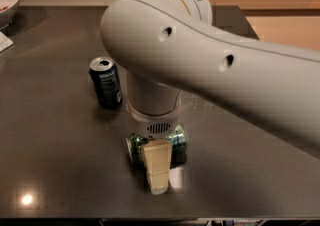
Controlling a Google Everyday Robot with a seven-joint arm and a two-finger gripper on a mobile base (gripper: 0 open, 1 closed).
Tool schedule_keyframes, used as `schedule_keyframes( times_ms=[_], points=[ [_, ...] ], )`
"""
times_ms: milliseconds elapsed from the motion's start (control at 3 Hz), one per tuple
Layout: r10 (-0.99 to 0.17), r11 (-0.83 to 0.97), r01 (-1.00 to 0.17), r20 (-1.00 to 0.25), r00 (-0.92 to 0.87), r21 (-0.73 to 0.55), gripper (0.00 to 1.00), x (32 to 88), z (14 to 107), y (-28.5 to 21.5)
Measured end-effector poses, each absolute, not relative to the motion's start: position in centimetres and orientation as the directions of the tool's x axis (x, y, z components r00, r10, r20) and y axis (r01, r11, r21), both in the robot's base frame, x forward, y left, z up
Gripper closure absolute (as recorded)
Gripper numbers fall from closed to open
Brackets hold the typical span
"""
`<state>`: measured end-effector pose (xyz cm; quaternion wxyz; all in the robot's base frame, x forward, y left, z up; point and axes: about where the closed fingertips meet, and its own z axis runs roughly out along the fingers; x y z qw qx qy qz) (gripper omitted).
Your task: Place green can upright
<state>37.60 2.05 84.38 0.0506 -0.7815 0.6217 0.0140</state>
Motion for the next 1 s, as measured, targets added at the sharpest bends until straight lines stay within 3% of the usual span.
schedule_keyframes(
  times_ms=[333, 1000],
  points=[
    [-0.971, -0.220, -0.973, -0.080, 0.225, -0.063, 0.18, 37.59, 84.30, 2.28],
    [-0.972, -0.216, -0.974, -0.084, 0.221, -0.064, 0.64, 37.78, 84.49, 2.43]
  ],
)
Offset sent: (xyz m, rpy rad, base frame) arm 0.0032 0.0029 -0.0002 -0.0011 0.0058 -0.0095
